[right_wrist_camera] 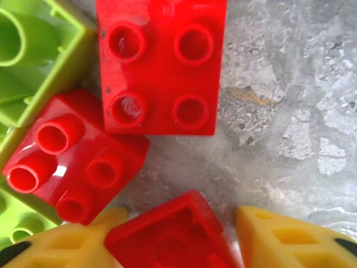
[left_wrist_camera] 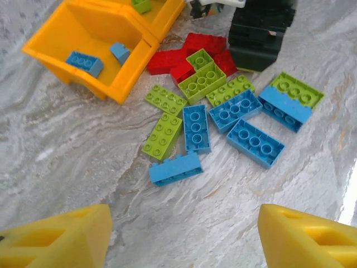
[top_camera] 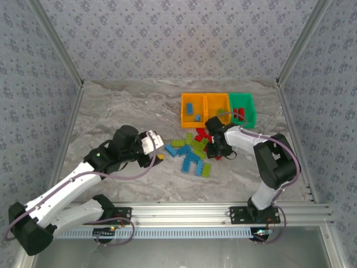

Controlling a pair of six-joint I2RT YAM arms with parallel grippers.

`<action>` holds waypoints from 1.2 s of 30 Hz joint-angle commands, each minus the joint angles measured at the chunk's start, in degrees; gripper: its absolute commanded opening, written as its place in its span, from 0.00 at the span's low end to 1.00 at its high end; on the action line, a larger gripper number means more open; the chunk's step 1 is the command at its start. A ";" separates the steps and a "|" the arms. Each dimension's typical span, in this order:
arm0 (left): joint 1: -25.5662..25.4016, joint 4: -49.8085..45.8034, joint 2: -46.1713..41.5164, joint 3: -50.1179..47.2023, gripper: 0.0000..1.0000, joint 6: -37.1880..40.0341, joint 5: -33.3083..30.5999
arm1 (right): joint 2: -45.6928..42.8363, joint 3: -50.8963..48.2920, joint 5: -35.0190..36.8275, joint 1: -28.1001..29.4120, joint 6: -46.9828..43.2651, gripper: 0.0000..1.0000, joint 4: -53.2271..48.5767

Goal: Sort the legos into containers by color

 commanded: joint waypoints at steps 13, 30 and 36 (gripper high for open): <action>-0.28 4.45 -3.39 -4.38 0.98 8.35 2.12 | -18.51 -4.54 -4.45 -5.86 4.72 0.48 0.31; -0.80 5.56 -1.84 -5.34 0.99 7.74 2.32 | -35.56 -16.04 -0.05 21.54 39.90 0.94 -20.04; -1.16 5.80 -1.79 -5.93 0.99 7.93 1.79 | -32.08 -17.98 -6.32 36.90 47.27 0.98 -13.34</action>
